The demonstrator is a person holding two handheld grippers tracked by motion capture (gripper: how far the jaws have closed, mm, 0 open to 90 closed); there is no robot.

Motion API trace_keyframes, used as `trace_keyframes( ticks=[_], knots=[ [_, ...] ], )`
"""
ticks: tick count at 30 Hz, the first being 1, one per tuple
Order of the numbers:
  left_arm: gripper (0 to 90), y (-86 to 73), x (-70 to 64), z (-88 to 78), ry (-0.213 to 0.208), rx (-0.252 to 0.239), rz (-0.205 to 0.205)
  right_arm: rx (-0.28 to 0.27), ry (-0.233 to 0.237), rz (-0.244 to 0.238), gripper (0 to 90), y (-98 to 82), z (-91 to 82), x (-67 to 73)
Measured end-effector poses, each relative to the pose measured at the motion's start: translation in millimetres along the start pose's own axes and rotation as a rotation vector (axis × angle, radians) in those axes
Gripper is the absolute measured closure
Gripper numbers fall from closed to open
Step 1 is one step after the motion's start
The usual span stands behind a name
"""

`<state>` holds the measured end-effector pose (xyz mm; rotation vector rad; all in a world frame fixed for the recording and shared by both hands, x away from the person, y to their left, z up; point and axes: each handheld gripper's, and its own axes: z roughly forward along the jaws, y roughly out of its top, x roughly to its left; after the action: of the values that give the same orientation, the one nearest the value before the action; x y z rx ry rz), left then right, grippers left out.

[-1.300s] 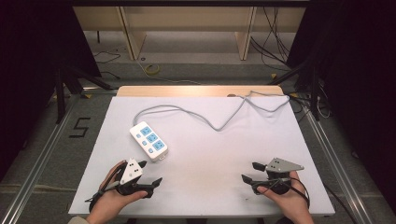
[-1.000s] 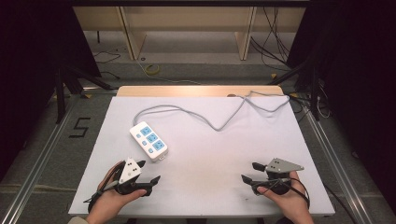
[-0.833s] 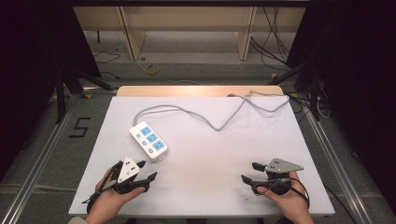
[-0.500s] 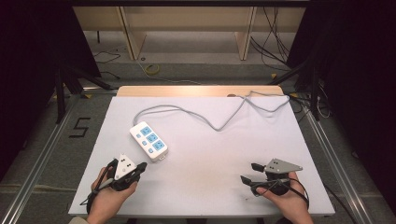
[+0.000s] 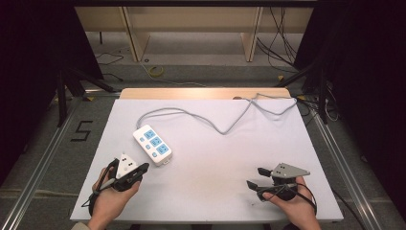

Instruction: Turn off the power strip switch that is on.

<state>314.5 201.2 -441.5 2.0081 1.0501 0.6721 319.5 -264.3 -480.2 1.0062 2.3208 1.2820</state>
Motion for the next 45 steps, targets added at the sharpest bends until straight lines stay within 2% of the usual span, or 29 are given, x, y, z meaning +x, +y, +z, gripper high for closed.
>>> trace_keyframes(
  ticks=[14, 30, 35, 45],
  knots=[
    [89.5, 11.5, 6.7, 4.3, 0.019, 0.006, -0.013, 0.002, 0.000, -0.006, 33.9, 0.3, 0.4, 0.4],
    [89.5, 19.0, 20.2, 13.3, 0.051, 0.024, -0.017, 0.001, 0.002, -0.005, 33.9, 0.3, 0.3, 0.8],
    [89.5, 22.0, 21.6, 16.0, 0.055, 0.023, -0.026, 0.003, 0.003, -0.004, 33.9, 0.3, 0.4, 0.9],
    [89.5, 26.6, 23.2, 21.2, 0.062, 0.034, -0.015, 0.002, 0.003, -0.005, 33.9, 0.2, 0.2, 1.0]
  ],
)
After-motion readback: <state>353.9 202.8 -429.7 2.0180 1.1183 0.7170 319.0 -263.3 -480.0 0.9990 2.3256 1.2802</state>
